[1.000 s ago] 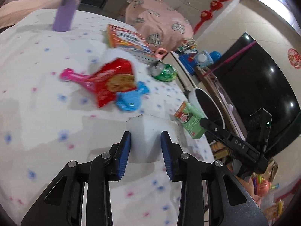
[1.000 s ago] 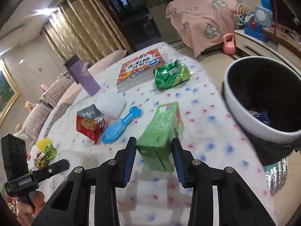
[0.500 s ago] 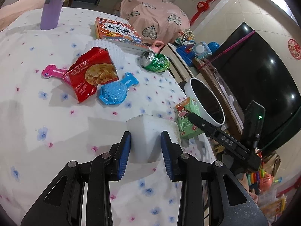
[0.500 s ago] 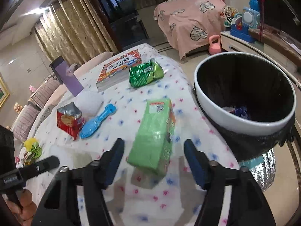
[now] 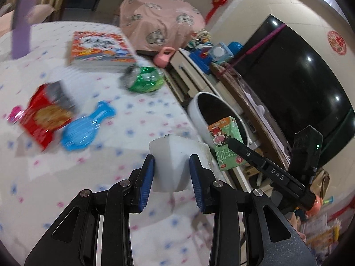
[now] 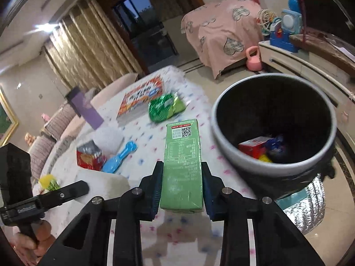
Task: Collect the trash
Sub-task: 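Carry the white sponge and green juice box over the bin and release both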
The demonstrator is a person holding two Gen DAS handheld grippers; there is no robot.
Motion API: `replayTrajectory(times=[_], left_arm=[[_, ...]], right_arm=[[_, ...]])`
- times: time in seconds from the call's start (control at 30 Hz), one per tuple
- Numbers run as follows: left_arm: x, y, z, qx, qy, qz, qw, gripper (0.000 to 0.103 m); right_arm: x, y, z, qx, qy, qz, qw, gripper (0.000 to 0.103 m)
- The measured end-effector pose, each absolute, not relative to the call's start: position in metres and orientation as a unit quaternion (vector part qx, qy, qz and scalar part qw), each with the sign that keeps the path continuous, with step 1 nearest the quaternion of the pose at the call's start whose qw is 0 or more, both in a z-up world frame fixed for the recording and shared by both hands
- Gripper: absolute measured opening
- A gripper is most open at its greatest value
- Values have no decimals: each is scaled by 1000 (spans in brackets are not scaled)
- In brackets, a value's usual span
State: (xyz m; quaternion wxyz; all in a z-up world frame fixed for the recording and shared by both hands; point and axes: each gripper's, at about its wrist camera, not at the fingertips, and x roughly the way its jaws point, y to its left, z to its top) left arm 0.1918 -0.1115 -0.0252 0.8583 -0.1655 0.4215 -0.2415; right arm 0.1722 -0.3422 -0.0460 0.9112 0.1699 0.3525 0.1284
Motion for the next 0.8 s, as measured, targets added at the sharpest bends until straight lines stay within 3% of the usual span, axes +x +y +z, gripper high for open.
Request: replayTrajectory(times=[0.8], left_arm=[[265,-249,-5,-61,406,-266,872,31]], right_arm=[[195,-443,-34,181,335,53,923,32]])
